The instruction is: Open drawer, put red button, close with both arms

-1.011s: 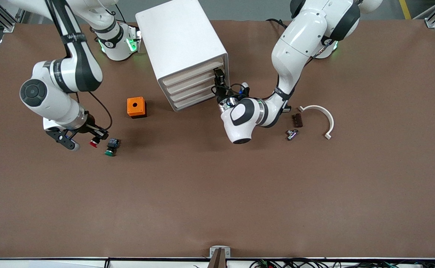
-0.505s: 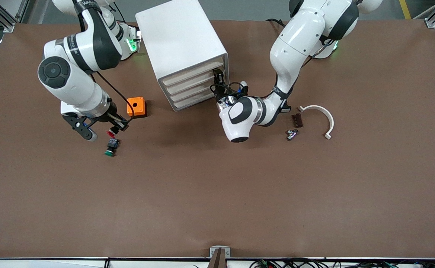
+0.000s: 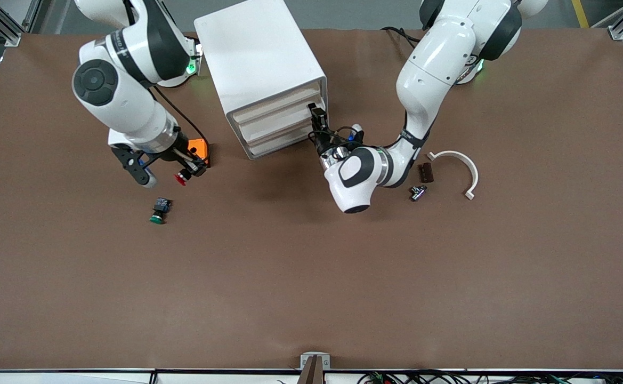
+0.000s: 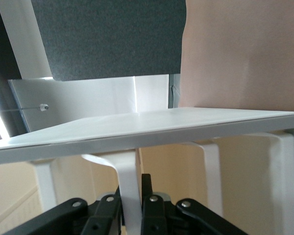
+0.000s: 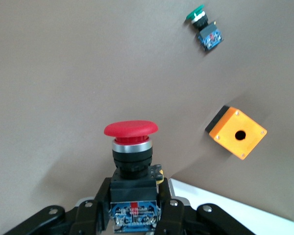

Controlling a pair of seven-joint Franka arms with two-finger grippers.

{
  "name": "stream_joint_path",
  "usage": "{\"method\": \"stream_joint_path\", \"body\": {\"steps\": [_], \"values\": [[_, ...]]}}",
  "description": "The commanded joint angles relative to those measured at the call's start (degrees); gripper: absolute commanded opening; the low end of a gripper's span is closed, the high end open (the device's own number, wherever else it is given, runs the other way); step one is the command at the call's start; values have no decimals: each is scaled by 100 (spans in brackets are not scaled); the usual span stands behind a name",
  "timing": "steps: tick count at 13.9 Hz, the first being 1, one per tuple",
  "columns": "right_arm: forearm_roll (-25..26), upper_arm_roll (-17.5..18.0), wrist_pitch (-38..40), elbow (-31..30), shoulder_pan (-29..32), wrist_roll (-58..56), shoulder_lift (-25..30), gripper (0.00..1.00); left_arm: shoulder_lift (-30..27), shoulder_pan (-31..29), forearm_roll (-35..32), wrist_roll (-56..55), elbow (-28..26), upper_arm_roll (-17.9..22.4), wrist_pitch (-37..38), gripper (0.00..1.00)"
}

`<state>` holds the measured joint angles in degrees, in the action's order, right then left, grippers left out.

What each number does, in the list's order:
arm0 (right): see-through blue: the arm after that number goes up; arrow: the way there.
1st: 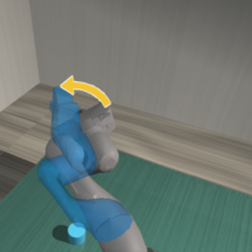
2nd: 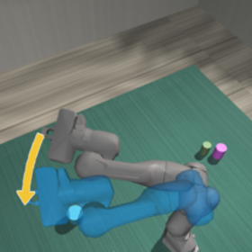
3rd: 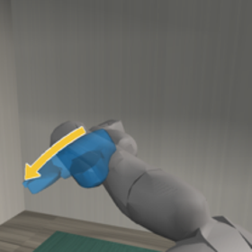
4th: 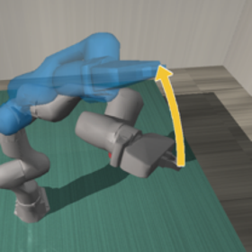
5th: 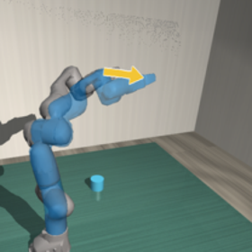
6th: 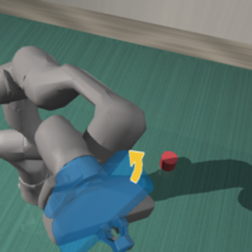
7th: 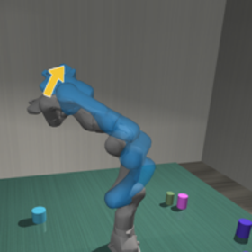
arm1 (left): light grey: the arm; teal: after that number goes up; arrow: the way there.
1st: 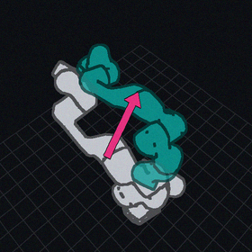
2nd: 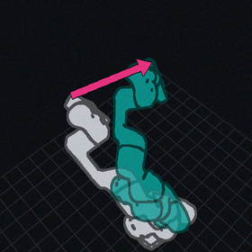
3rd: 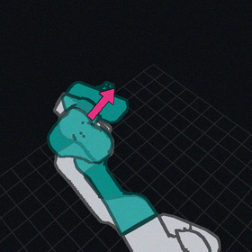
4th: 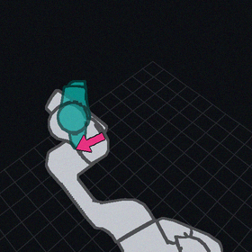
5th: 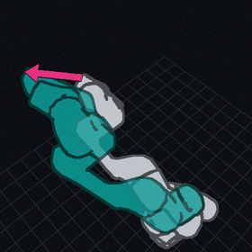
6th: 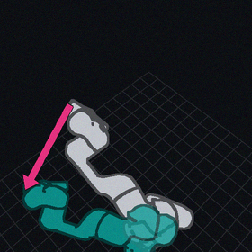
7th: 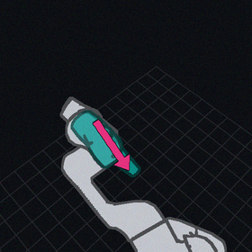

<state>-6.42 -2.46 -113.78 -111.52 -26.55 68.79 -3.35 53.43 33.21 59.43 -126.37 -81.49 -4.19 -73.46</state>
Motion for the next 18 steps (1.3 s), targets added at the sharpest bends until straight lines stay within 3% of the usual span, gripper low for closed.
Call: {"method": "stream_joint_path", "body": {"steps": [1, 8, 18], "values": [[-70, -53, -12, 34, -192, 309, 36, 0, 132, -279, 51, -107, 98, 41, 34, 13], [-35, -53, -390, 34, -790, 1127, -113, 0, 194, -737, 42, -72, 107, 85, -1, 14], [-26, -53, -812, 244, -1818, 2198, -798, 0, 203, -1088, 51, -54, 107, 94, -72, 17]]}}
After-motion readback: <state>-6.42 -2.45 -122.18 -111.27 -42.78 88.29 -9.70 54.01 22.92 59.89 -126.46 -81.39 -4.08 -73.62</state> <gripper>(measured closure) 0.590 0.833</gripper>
